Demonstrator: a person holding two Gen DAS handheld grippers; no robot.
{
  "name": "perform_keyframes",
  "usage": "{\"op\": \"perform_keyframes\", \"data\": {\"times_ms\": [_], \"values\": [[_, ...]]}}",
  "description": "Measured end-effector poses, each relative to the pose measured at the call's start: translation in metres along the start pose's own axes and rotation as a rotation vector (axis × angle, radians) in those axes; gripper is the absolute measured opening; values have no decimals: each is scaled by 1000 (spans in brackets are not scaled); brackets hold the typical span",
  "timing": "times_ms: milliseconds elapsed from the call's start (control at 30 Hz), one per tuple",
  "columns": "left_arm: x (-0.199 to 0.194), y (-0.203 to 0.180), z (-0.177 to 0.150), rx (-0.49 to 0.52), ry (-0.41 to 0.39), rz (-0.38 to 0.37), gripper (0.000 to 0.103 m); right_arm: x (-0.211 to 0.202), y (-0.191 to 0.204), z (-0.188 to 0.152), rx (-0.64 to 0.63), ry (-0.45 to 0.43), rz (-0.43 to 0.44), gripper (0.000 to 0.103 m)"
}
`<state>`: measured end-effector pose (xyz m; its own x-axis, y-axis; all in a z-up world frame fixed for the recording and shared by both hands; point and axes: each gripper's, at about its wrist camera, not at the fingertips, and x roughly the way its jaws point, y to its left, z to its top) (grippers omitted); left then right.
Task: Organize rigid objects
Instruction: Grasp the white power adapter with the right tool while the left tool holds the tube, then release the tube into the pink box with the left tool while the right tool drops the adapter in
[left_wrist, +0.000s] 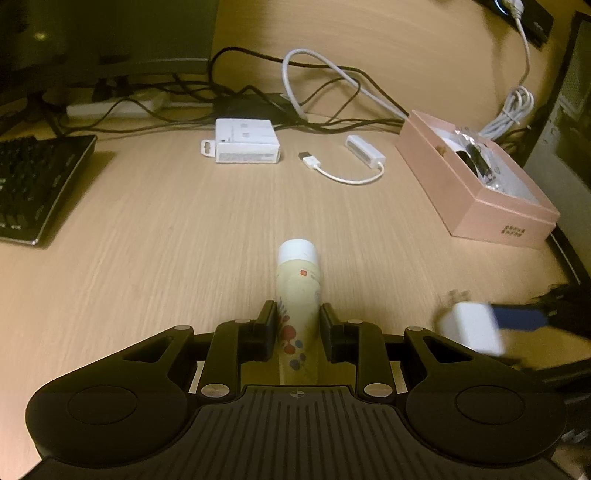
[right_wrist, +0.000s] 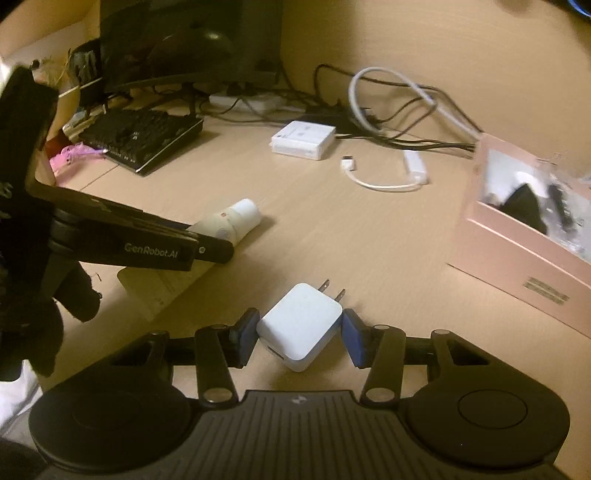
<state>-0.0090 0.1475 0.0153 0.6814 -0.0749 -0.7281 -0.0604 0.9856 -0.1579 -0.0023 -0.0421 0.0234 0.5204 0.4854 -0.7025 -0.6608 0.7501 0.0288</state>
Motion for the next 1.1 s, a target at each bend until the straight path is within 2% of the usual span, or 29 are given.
{"op": "perform_keyframes", "data": {"times_ms": [133, 300, 400, 500, 633, 733, 800, 867, 1000, 1100], "values": [[-3, -3, -4, 23, 4, -25, 28, -31, -20, -10, 42, -32, -72, 48], [-5, -20, -8, 87, 24, -137, 27, -66, -48, -33, 89, -78, -202, 48], [-10, -42, 0, 147, 17, -211, 27, -81, -62, -50, 144, -93, -266, 48], [-16, -70, 24, 181, -8, -304, 27, -93, -73, -66, 216, -103, -318, 48], [-27, -114, 83, 237, -94, -414, 28, -112, -79, -77, 249, -139, -389, 48], [-27, -149, 133, 266, -157, -428, 28, -123, -82, -79, 260, -165, -423, 48], [-18, -167, 165, 208, -172, -436, 29, -128, -83, -79, 265, -173, -436, 48], [-5, -175, 179, 169, -198, -451, 29, -132, -83, -82, 261, -170, -447, 48], [16, -164, 166, 105, -211, -389, 29, -131, -78, -91, 256, -139, -469, 48], [22, -134, 134, 27, -151, -376, 29, -129, -76, -103, 261, -105, -475, 48]]}}
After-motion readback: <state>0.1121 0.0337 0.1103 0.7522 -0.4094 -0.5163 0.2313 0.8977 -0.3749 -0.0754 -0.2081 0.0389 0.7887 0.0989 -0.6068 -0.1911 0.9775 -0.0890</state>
